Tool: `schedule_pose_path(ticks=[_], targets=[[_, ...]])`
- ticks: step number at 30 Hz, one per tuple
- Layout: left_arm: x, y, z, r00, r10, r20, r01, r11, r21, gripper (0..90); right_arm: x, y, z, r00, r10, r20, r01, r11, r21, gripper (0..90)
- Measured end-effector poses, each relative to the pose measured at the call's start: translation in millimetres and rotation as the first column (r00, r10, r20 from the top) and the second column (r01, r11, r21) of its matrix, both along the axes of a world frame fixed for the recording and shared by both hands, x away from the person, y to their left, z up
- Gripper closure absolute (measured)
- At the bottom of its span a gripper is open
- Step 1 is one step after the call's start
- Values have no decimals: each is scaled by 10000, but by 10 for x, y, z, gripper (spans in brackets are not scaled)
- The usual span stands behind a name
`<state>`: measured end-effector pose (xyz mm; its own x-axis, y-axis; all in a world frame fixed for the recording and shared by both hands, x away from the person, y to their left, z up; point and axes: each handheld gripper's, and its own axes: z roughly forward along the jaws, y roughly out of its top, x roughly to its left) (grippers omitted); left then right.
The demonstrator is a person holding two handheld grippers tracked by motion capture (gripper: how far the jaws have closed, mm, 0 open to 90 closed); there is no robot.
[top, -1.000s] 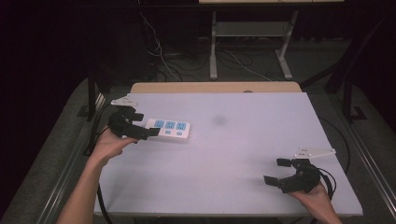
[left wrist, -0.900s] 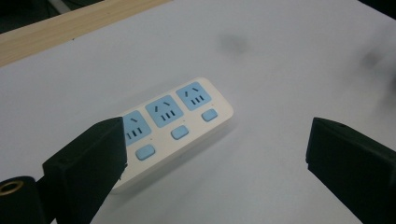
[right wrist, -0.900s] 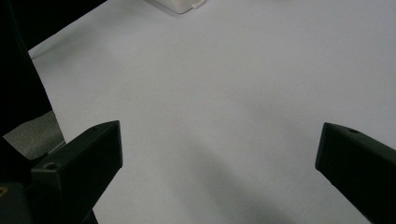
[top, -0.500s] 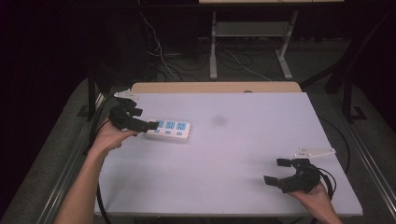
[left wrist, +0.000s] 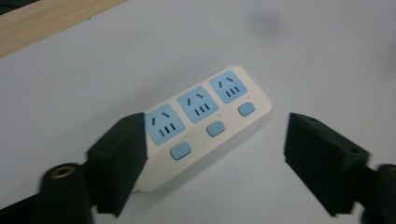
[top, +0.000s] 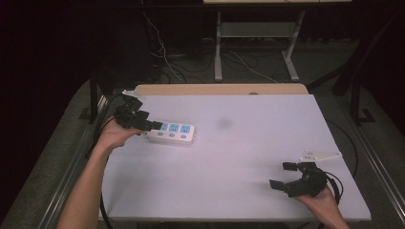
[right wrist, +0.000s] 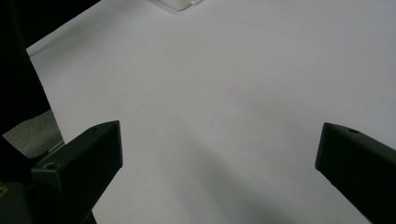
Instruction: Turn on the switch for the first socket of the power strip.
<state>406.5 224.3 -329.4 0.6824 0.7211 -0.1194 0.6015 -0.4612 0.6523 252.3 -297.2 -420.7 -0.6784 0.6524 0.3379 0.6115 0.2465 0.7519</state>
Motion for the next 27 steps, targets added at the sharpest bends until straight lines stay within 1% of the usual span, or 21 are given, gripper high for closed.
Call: schedule_pose_path(ticks=[5, 8, 11, 15, 17, 19, 20, 21, 24, 27], targets=[[36, 31, -23, 9996, 216, 156, -217, 9998, 18, 395, 0, 3, -2, 10000, 20, -5, -20, 10000, -15, 3], [54, 36, -38, 9992, 275, 276, -279, 9995, 133, 474, 0, 5, -3, 10000, 31, -10, -32, 10000, -23, 3], [71, 32, -55, 9990, 190, 398, -199, 9996, 211, 545, 0, 9, -7, 10000, 38, -18, -38, 10000, -49, 3], [102, 16, -93, 9993, 147, 356, -157, 9995, 267, 650, 2, 17, -15, 10000, 58, -21, -58, 9999, -98, 3], [121, 15, -113, 9992, 124, 388, -140, 9990, 424, 719, 2, 17, -15, 10000, 60, -13, -60, 9999, -107, 3], [142, 17, -133, 9991, 125, 415, -148, 9983, 570, 834, 2, 16, -16, 10000, 57, -15, -57, 9999, -102, 3], [153, 16, -147, 9991, 169, 378, -189, 9983, 546, 884, 0, 16, -15, 10000, 47, -7, -47, 9999, -106, 3], [164, 16, -162, 9994, 140, 302, -156, 9985, 520, 893, -5, 12, -4, 9999, -1, 152, 2, 9999, -109, 3], [194, 16, -204, 9999, 22, 121, -30, 9981, 622, 893, -7, 3, 5, 9998, -50, 194, 51, 10000, -50, 3], [220, 10, -237, 10000, 48, 45, -51, 9982, 594, 893, -3, 1, -2, 9999, -58, 123, 59, 10000, -54, 3]])
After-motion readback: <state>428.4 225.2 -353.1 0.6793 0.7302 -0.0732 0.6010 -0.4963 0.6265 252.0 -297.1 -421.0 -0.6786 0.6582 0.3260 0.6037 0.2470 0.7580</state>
